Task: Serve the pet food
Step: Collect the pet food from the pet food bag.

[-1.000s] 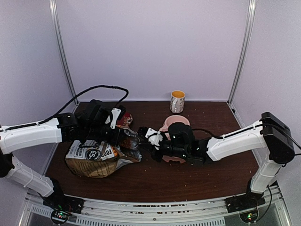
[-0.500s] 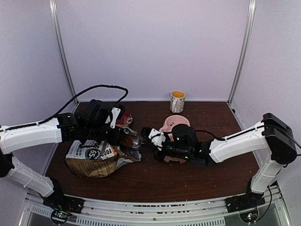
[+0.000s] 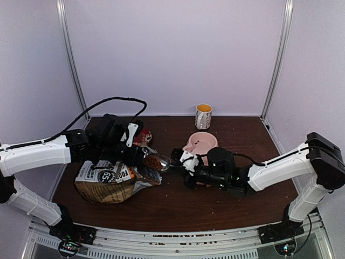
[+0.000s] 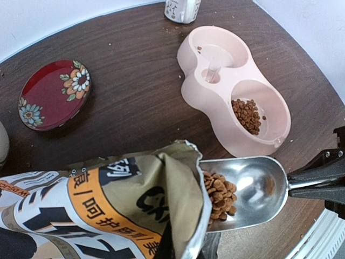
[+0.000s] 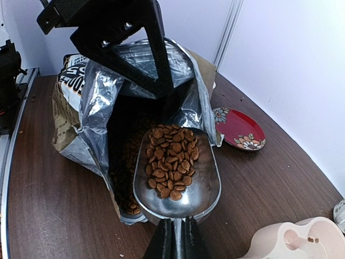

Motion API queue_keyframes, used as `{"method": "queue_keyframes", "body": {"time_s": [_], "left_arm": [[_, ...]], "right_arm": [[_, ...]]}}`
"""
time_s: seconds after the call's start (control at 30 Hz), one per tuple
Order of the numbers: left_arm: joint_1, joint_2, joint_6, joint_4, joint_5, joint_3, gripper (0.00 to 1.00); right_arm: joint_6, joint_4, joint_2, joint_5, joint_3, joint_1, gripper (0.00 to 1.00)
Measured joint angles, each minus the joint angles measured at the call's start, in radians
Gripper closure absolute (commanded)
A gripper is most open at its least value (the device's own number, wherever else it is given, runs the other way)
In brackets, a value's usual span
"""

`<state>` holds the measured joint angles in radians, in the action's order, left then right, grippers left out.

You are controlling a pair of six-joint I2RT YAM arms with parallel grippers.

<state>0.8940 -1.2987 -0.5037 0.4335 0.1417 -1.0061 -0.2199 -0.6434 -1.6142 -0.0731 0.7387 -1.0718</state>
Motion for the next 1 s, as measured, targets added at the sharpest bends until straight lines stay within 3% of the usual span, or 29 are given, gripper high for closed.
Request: {"method": "queue_keyframes", "body": {"time_s": [1.0], "left_arm": [[0.0,0.0,-0.04,-0.005,-0.001,0.0,1.0]], "right_arm": [[0.027,-0.192,0.179,0.093,-0.204,-0.004,1.0]]}}
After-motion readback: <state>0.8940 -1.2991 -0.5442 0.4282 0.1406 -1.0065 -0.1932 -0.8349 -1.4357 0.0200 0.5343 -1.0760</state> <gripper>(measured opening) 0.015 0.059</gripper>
